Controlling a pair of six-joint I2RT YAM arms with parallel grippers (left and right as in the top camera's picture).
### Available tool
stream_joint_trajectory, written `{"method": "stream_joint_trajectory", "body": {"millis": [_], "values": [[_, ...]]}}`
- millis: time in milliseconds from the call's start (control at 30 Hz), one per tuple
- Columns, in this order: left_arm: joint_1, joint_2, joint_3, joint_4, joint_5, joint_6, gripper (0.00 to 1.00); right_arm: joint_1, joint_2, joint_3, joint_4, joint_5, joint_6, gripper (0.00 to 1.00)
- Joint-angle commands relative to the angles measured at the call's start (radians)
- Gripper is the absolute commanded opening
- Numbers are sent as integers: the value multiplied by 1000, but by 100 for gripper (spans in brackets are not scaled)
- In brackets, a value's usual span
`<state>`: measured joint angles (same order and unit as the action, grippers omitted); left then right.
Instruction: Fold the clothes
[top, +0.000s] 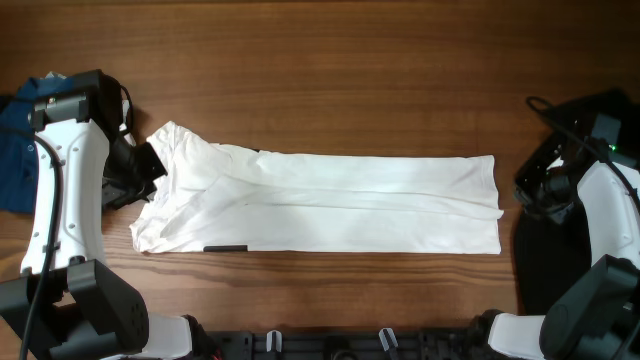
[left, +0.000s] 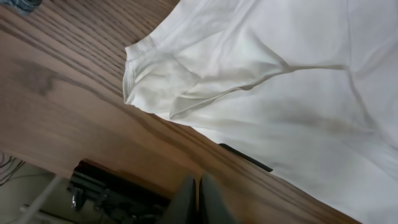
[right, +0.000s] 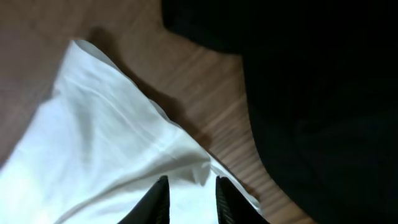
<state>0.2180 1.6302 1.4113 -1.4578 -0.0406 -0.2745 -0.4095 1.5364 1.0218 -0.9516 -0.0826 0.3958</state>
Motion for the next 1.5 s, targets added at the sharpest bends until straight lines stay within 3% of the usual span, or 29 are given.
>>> {"method": "stream_joint_trajectory", "body": {"millis": [0, 100, 200, 267, 467, 667, 733, 767, 800, 833, 1033, 1200, 1333, 1467], "values": [[3, -12, -5, 11, -12, 8, 16, -3, 8, -3, 39, -99, -4, 27], [3, -12, -6, 80, 30, 8, 31, -3, 13, -3, 54, -182, -92, 39], [1, -12, -6, 187, 138, 10, 40, -3, 66, -31, 103, -174, -134, 59], [-3, -11, -6, 227, 141, 36, 44, -3, 118, -59, 146, -174, -134, 64], [-8, -9, -28, 301, 124, 58, 64, -3, 282, -67, 166, -177, -179, 68], [-8, -7, -66, 348, 127, 58, 68, 43, 287, -120, 210, -360, -316, 70], [-8, -7, -66, 352, 126, 58, 68, 66, 287, -147, 225, -360, -314, 54], [-8, -7, -66, 351, 127, 58, 68, 65, 286, -147, 222, -360, -315, 28], [-8, -7, -66, 351, 126, 58, 68, 62, 278, -143, 222, -360, -315, 10], [-8, -7, -66, 351, 126, 58, 68, 56, 261, -133, 221, -360, -315, 4], [-8, -7, -66, 352, 126, 58, 68, 21, 61, 32, 126, -226, -205, 4], [-8, -7, -66, 354, 127, 58, 68, 26, -56, 151, 85, -265, -171, 4], [-8, -7, -66, 359, 127, 58, 68, 149, -56, 150, 61, -285, -150, 4], [-8, -7, -66, 359, 138, 58, 67, 373, -54, 150, 85, -284, -4, 4]]}}
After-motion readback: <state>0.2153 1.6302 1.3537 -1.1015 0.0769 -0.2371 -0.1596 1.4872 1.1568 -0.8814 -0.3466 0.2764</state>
